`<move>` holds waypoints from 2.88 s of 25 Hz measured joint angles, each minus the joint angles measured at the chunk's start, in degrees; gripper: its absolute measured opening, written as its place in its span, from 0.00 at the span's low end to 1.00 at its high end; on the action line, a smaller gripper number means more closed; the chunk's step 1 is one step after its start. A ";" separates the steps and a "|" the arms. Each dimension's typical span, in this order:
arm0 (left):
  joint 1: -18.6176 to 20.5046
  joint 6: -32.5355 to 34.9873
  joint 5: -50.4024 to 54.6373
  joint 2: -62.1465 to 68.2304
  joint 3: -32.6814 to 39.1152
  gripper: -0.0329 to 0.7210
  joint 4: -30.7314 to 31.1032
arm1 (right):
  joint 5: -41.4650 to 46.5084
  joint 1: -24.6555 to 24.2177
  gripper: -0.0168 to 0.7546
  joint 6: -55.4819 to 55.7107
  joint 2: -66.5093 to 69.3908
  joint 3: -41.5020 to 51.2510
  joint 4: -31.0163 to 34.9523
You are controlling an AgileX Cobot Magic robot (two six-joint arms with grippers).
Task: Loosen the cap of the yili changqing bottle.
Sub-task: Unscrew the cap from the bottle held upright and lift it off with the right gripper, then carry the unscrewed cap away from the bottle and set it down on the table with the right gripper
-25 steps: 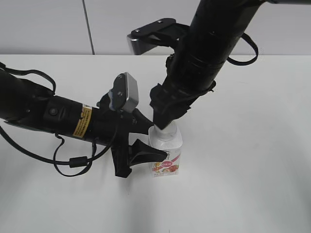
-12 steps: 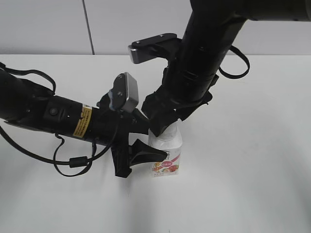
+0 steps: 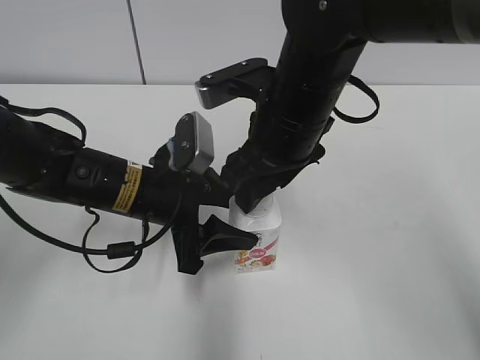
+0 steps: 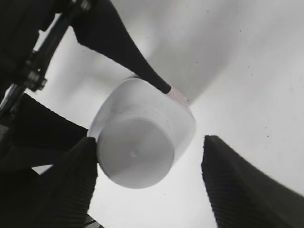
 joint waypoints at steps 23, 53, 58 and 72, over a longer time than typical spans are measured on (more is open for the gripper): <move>0.00 0.18 0.07 -0.06 0.00 0.60 0.61 | 1.27 0.21 0.52 -47.86 0.00 -0.06 2.29; 0.00 -0.15 0.88 -0.23 0.00 0.60 1.26 | 6.74 -1.24 0.52 -60.56 -7.23 -0.27 2.33; 0.00 -0.20 1.09 -0.27 0.00 0.60 0.53 | 9.27 -8.16 0.52 -51.96 -7.88 -0.27 1.56; 1.70 1.01 3.52 -0.22 0.05 0.60 -8.04 | 0.99 -25.33 0.52 -41.80 -8.01 0.02 3.32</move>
